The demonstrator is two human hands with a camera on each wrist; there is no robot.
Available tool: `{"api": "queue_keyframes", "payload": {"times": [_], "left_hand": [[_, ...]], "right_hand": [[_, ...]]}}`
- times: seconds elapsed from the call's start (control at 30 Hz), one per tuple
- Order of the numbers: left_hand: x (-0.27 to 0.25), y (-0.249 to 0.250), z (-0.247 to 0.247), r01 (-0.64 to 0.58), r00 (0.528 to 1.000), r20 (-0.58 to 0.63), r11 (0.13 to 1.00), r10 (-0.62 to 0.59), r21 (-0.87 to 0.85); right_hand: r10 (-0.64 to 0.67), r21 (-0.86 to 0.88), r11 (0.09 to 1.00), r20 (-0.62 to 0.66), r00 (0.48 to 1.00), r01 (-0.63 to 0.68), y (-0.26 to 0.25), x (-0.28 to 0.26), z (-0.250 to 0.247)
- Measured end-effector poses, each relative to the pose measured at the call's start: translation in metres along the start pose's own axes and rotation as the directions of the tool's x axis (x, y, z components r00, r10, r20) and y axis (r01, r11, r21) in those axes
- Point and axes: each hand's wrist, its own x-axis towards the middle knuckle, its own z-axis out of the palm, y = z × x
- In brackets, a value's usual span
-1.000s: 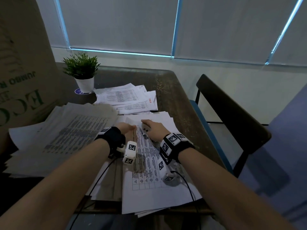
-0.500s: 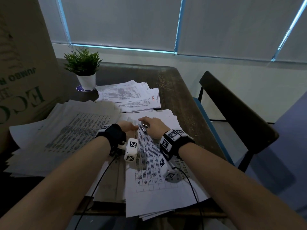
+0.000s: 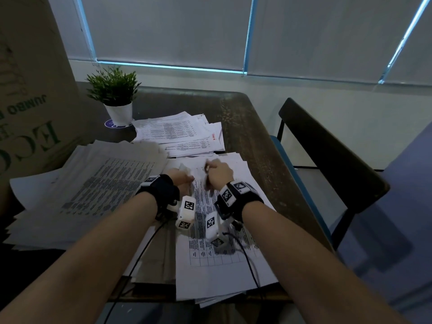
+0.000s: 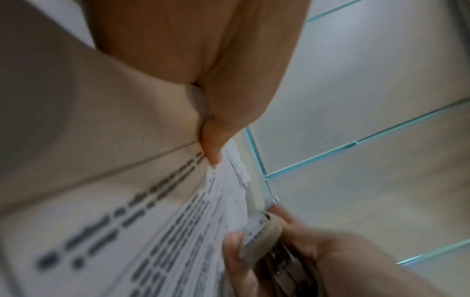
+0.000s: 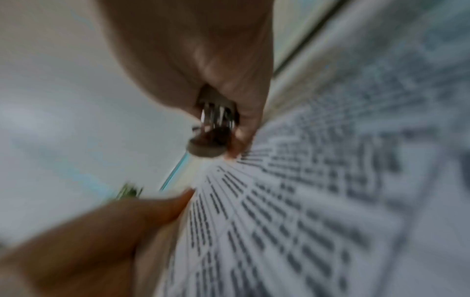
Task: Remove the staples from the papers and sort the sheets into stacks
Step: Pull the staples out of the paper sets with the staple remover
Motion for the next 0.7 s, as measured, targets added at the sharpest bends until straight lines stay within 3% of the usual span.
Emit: {"api": "queue_keyframes", "payload": {"times": [0.07,0.13,0.23,0.3,0.33,0.4,0.43,0.5,0.6,0.7], "left_hand": [[-0.003,0.001,-0.002,-0.020,1.000,0.015,1.000,0.020,0.020],[-0.005,0.000,-0.005,-0.011,0.998,0.068,1.000,0.011,-0.007],[-0.018,0.006,-0.017,0.104,0.946,0.313,0.993,-0.083,-0.052],[-0.023,0.007,-0.028,0.144,0.892,0.436,0.989,-0.120,-0.022],[-0.026,0.008,-0.033,0.121,0.888,0.447,0.993,-0.113,0.011],[-0.023,0.007,-0.035,0.050,0.924,0.380,0.998,-0.027,-0.050],[-0.020,0.005,-0.033,0.005,0.956,0.290,0.992,0.033,-0.129],[-0.020,0.004,-0.026,-0.134,0.986,0.083,0.984,0.144,-0.116],[-0.027,0.006,-0.019,-0.332,0.943,-0.007,0.940,0.333,0.077],[-0.032,0.013,-0.017,-0.348,0.936,-0.012,0.931,0.352,0.106]], "right_hand": [[0.177,0.290,0.948,-0.126,0.976,-0.134,0.021,0.001,0.002],[0.309,0.544,0.820,-0.163,0.937,-0.176,0.035,0.000,0.002],[0.491,0.800,0.588,-0.236,0.839,-0.119,0.045,-0.003,-0.007],[0.549,0.869,0.493,-0.274,0.789,-0.042,0.050,-0.003,-0.009],[0.565,0.884,0.467,-0.285,0.774,-0.015,0.050,-0.003,-0.010],[0.593,0.882,0.471,-0.310,0.743,-0.008,0.051,-0.003,-0.010],[0.600,0.879,0.477,-0.316,0.735,-0.012,0.052,-0.002,-0.010],[0.589,0.881,0.473,-0.300,0.750,-0.019,0.054,0.000,-0.009],[0.571,0.887,0.462,-0.279,0.772,-0.021,0.054,0.001,-0.009],[0.560,0.888,0.460,-0.280,0.780,-0.012,0.057,0.001,-0.010]]}}
